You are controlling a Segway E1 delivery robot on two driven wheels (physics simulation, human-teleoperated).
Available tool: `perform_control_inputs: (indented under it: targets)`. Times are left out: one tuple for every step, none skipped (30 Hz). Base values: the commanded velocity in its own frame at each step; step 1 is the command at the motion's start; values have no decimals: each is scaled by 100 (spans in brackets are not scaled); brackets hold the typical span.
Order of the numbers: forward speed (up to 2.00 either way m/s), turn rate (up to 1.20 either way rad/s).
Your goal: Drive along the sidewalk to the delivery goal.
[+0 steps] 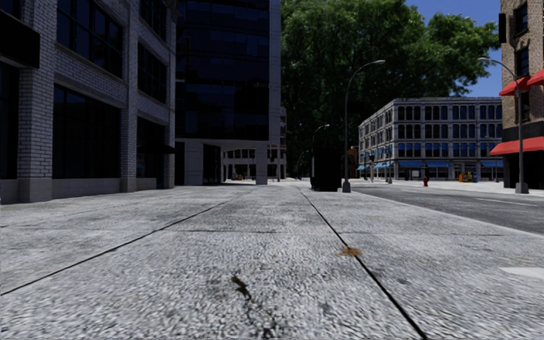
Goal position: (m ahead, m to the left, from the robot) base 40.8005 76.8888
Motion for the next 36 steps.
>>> perform_control_inputs:
  targets:
    - [158,28]
    - [158,28]
    - [158,28]
    - [158,28]
    - [158,28]
    - [158,28]
    - [158,28]
    - [158,28]
    - [158,28]
    - [158,28]
    - [158,28]
    - [158,28]
    - [158,28]
    - [158,28]
    - [158,28]
    - [158,28]
    - [158,26]
    - [200,17]
    - [200,0]
    - [200,0]
    - [200,0]
    - [200,0]
    - [200,0]
    - [200,0]
    - [200,0]
    - [200,0]
    - [200,0]
    - [200,0]
    - [200,0]
    - [200,0]
    - [200,0]
    - [200,0]
    - [200,0]
    - [200,0]
    - [200,0]
    - [200,0]
